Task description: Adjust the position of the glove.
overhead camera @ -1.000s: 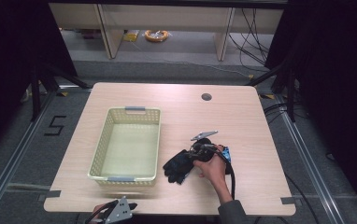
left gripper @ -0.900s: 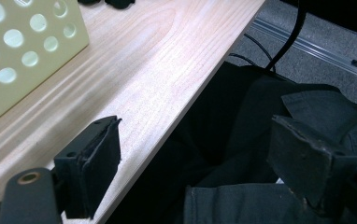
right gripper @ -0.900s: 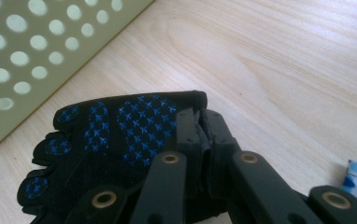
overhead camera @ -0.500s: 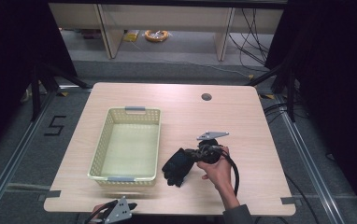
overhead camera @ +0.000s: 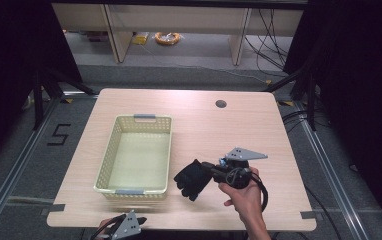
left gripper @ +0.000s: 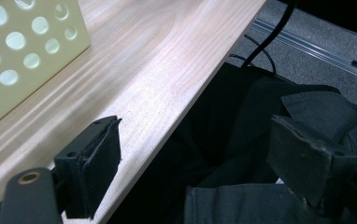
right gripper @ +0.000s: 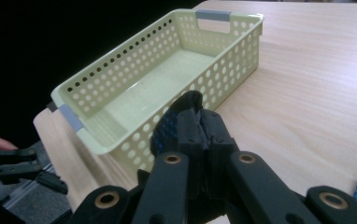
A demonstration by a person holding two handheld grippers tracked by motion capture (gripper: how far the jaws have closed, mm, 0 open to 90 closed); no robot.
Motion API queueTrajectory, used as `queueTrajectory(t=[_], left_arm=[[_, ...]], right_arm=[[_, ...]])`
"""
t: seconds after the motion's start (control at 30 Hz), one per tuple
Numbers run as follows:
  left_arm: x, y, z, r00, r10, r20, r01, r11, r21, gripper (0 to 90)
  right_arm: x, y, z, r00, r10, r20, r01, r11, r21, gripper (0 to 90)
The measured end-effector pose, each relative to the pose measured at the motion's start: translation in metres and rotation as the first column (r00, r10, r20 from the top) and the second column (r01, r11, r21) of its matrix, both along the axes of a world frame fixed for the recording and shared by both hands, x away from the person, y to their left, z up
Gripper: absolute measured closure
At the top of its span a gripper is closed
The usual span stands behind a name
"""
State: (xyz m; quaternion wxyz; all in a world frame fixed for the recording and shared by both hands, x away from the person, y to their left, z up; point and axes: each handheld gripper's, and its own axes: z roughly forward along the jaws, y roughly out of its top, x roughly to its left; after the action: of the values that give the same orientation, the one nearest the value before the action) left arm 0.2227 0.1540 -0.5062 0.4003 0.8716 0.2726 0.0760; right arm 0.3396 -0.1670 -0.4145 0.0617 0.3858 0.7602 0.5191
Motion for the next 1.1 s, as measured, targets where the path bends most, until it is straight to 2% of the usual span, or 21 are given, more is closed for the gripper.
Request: queueTrajectory(t=[0.13,0.17,0.27,0.3,0.33,0.4,0.47,0.5,0.57,0.6,0.67,0.7,0.8,0.83,0.87,0.93,0.97,1.0,1.03,1.07,1.1], left_arm=[[0.001,0.000,-0.001,1.0000,-0.001,0.002,0.001,1.0000,0.006,17.1],[0.000,0.000,-0.001,1.0000,0.007,-0.006,-0.007,1.0000,-0.005,17.1],[0.000,0.000,0.000,1.0000,0.000,0.001,0.000,1.0000,0.002,17.1],[0.001,0.000,0.000,1.0000,-0.002,0.002,0.002,1.0000,0.009,17.1],[0.001,0.001,0.000,1.0000,-0.004,0.001,0.004,0.9999,0.013,17.1],[0.001,0.001,0.000,1.0000,-0.004,0.002,0.004,0.9999,0.014,17.1],[0.001,0.000,0.000,1.0000,-0.003,0.004,0.003,0.9999,0.014,17.1],[0.001,0.000,0.000,1.0000,-0.003,0.003,0.003,0.9999,0.014,17.1],[0.000,0.000,0.000,1.0000,0.001,0.001,-0.001,1.0000,0.003,17.1],[0.000,0.001,0.000,1.0000,-0.005,0.003,0.005,0.9999,0.016,17.1],[0.000,0.001,0.000,1.0000,-0.003,0.004,0.003,0.9999,0.015,17.1],[0.001,0.001,0.000,1.0000,-0.003,0.002,0.002,0.9999,0.014,17.1],[0.000,0.000,-0.001,1.0000,0.002,-0.002,-0.002,1.0000,0.005,17.1],[0.000,-0.001,-0.001,1.0000,0.004,-0.004,-0.004,1.0000,-0.001,17.1],[-0.001,-0.001,-0.001,1.0000,0.008,-0.004,-0.008,1.0000,0.000,17.1],[-0.001,-0.002,-0.001,1.0000,0.005,-0.005,-0.005,1.0000,0.002,17.1],[-0.001,-0.002,-0.001,1.0000,0.005,-0.005,-0.005,1.0000,0.002,17.1],[0.000,-0.001,-0.001,1.0000,-0.008,-0.002,0.008,0.9999,0.015,17.1],[0.001,0.000,0.000,0.9994,-0.028,0.019,0.027,0.9992,0.030,17.1],[0.000,-0.001,-0.001,0.9999,-0.013,0.004,0.013,0.9997,0.021,17.1],[0.000,-0.002,-0.001,1.0000,-0.005,0.000,0.005,0.9998,0.019,17.1]], right_arm=[[-0.020,-0.010,-0.009,0.9986,-0.034,-0.041,0.035,0.999,0.013,88.5],[-0.020,-0.013,-0.012,0.9994,-0.029,-0.018,0.029,0.999,0.018,88.5],[-0.026,-0.020,-0.017,0.9973,-0.062,-0.039,0.063,0.997,0.041,88.5],[-0.028,-0.021,-0.019,0.9947,-0.081,-0.064,0.084,0.995,0.053,88.4],[-0.026,-0.025,-0.023,0.9952,-0.093,-0.030,0.094,0.995,0.041,88.5],[-0.030,-0.027,-0.027,0.9890,-0.110,-0.098,0.119,0.989,0.088,88.4],[-0.030,-0.029,-0.035,0.9858,-0.130,-0.106,0.140,0.986,0.092,88.4],[-0.029,-0.030,-0.040,0.9870,-0.133,-0.091,0.141,0.987,0.083,88.4],[-0.028,-0.032,-0.048,0.9821,-0.151,-0.112,0.161,0.983,0.087,88.4],[-0.029,-0.033,-0.050,0.9778,-0.162,-0.132,0.175,0.980,0.093,88.4],[-0.028,-0.036,-0.056,0.9751,-0.180,-0.130,0.192,0.977,0.092,88.4],[-0.029,-0.041,-0.066,0.9681,-0.201,-0.149,0.216,0.972,0.093,88.3],[-0.031,-0.045,-0.077,0.9576,-0.230,-0.173,0.248,0.965,0.087,88.2],[-0.034,-0.043,-0.077,0.9407,-0.250,-0.230,0.277,0.956,0.096,88.1],[-0.034,-0.046,-0.082,0.9474,-0.244,-0.207,0.265,0.961,0.081,88.1],[-0.035,-0.047,-0.086,0.9452,-0.254,-0.204,0.273,0.959,0.070,88.0],[-0.038,-0.045,-0.085,0.9277,-0.274,-0.254,0.301,0.951,0.076,88.0],[-0.035,-0.048,-0.090,0.9417,-0.275,-0.194,0.291,0.955,0.058,87.9],[-0.035,-0.049,-0.092,0.9431,-0.268,-0.197,0.285,0.957,0.064,87.9],[-0.036,-0.050,-0.093,0.9337,-0.286,-0.215,0.305,0.950,0.061,87.8],[-0.037,-0.051,-0.095,0.9332,-0.299,-0.200,0.314,0.948,0.047,87.7]])
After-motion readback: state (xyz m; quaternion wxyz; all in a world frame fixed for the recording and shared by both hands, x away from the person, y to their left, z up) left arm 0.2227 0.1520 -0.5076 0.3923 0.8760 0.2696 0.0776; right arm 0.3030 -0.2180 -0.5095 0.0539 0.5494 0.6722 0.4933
